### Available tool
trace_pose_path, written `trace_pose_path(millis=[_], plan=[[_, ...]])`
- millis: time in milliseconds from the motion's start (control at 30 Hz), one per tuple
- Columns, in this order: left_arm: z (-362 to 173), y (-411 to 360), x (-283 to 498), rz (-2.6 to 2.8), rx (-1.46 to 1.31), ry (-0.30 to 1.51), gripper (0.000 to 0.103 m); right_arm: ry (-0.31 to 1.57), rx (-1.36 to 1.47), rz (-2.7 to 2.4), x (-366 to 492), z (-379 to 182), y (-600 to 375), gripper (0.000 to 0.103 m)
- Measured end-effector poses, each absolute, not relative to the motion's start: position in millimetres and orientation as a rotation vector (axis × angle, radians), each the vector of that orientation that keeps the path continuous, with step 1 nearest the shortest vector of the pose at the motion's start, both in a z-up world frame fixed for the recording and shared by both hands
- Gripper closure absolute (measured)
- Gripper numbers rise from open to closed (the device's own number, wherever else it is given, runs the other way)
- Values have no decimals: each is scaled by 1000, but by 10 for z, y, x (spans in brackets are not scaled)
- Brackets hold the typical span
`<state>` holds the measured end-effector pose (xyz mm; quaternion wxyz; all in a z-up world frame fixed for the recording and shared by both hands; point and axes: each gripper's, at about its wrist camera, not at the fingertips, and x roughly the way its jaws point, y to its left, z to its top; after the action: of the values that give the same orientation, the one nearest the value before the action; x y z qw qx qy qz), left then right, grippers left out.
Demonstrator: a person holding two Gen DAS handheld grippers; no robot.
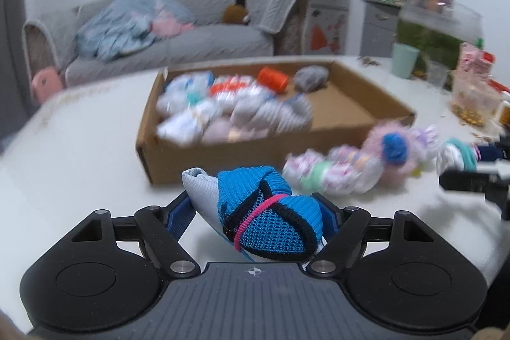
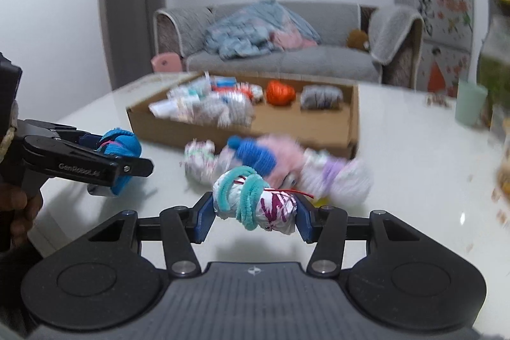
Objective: Organize objects
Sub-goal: 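Carry both bundles over the box, lower them inside and open both tools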
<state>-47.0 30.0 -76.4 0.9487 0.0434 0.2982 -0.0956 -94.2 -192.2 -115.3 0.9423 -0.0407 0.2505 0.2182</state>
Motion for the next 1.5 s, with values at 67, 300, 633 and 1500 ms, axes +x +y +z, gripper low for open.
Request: trace_pose_path(millis=[67,300,633,1500], plan=[[-576,264,-471,-238,126,577,22,479,-116,469,-910,-970,-2024,55],[69,28,-148,-464,306,478,22,360,-303,600,-530,-277,-2223,55],[196,-491,849,-599,452,487,22,395,-520,755,499,-167,-2012,55],[-1070,-484,2226,-623,409,805,21,712,-578,898,1930,-1336,-1601,55]])
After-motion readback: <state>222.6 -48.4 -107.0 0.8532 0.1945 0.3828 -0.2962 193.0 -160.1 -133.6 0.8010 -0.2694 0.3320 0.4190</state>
